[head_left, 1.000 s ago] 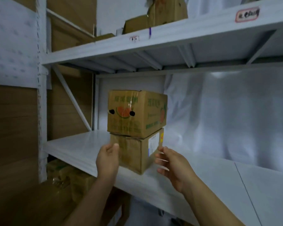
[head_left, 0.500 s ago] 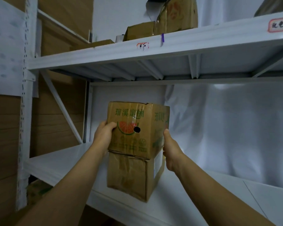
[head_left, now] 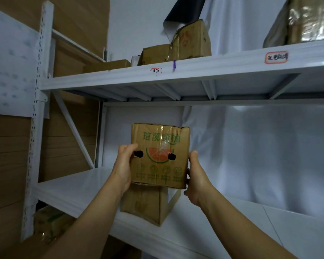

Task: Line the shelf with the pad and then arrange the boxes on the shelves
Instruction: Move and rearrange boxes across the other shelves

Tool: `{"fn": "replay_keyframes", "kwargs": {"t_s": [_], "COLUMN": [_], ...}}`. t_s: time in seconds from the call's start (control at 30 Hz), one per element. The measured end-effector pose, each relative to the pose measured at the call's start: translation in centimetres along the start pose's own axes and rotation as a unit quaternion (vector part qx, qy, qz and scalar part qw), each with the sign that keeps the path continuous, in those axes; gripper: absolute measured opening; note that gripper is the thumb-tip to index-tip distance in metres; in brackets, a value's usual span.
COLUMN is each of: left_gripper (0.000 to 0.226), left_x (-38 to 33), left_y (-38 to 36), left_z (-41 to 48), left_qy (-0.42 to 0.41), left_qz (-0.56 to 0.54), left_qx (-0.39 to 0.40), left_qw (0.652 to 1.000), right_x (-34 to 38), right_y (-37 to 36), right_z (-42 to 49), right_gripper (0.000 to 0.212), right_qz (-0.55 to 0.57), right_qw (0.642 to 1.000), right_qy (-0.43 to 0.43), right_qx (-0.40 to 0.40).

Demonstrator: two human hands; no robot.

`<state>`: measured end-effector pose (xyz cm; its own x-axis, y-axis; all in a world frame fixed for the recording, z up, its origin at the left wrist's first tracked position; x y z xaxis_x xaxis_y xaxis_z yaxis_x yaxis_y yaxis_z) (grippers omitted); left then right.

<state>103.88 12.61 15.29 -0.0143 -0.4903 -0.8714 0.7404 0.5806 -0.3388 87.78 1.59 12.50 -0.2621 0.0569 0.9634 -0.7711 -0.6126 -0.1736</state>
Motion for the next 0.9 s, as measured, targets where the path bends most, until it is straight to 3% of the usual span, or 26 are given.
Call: {"fn": "replay_keyframes", "kwargs": {"t_s": [0.07,0.17,0.33,0.57,0.73,0.9], "left_gripper": [0.059,0.048,0.055,0.059,0.037,0.026], "left_x": [-0.3,-0.9,-1.4,-0.4,0.5,3.0], "left_y": [-0.7,-1.5,-4.2,-7.6,-7.5,-6.8], "left_z": [-1.6,-4.3,-10.0,-18.0,-22.4,-26.7], "left_qy": [0.0,-0.009,0.015,0.06,0.097,0.145], "left_qz": [-0.033,-0.059,-0.098,-0.09,-0.077,-0.107], "left_qx": [-0.002,-0.022,-0.029,0.023,0.034,0.058], "left_qw": [0.999,0.998,0.995,0.994,0.992,0.982], "right_x": [0.3,0.3,-0.5,-2.7,-4.7,-6.5], "right_y": [0.9,2.7,6.0,10.3,11.9,10.7], "right_z": [-1.4,-3.3,-7.8,-14.7,-18.4,-22.2], "right_gripper": [0.05,0.052,0.054,0.066,0.075,0.09], "right_qz": [0.014,0.049,0.085,0.175,0.219,0.229], "right_qw": [1.0,0.999,0.996,0.981,0.971,0.963], "right_qy": [0.0,-0.002,-0.025,-0.071,-0.101,-0.131], "right_qx": [-0.008,-0.005,0.021,0.032,0.008,0.048]}}
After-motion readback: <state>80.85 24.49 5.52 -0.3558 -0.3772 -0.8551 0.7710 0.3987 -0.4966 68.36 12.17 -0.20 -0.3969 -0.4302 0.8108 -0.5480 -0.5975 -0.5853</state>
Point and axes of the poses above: each hand's wrist, its own z-axis towards the middle knuckle, its own y-axis out of the back of the hand, x = y × z, the point moved 10 cm from there along z, towards the middle knuckle, and after that the axes turned 4 degrees about y, right-handed, at the moved point
